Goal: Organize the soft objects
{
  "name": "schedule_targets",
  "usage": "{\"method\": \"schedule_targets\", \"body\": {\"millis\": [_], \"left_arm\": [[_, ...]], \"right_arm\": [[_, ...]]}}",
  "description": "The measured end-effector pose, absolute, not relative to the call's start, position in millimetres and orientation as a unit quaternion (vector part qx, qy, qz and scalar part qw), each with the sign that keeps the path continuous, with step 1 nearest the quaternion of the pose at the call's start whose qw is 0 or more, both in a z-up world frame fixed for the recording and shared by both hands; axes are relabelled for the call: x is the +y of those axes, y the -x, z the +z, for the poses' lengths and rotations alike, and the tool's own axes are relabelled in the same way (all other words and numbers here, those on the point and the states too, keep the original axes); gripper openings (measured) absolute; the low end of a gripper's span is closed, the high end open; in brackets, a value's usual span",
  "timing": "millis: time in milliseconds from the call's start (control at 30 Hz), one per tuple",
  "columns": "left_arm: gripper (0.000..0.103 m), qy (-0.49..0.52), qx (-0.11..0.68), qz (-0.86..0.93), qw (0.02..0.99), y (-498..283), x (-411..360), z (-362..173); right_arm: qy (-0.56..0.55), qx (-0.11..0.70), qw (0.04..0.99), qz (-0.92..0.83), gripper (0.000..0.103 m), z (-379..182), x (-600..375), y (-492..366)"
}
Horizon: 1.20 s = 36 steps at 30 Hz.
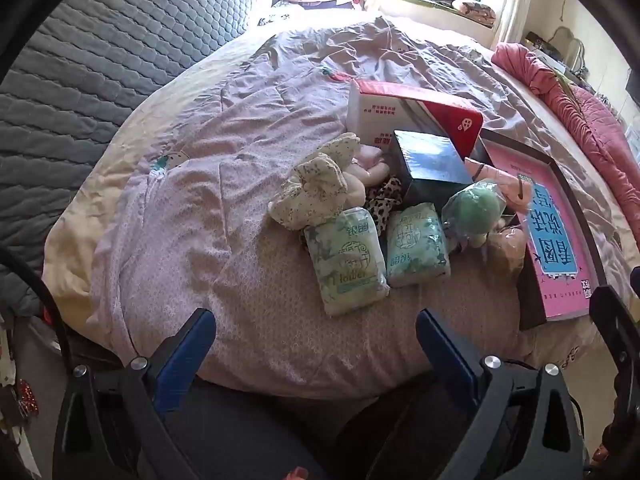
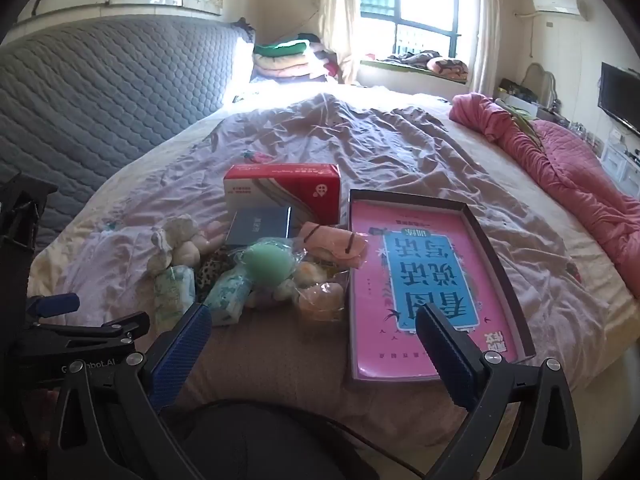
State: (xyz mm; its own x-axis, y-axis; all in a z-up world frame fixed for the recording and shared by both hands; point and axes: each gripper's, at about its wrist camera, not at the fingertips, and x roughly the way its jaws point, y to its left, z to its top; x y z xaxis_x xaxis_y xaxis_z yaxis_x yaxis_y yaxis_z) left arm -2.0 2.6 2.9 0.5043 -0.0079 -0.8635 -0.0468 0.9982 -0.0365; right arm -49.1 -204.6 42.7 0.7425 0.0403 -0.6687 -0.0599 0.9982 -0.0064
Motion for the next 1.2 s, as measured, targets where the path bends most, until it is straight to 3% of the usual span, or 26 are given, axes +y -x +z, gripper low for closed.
{"method": "schedule_targets", "body": {"millis": [1200], "left_arm": [[0.101, 0.004, 0.474, 0.008, 0.881, 17, -13, 14]], "right_arm": [[-0.017, 0.355, 0.934, 0.034, 0.102, 45, -207, 52]]}}
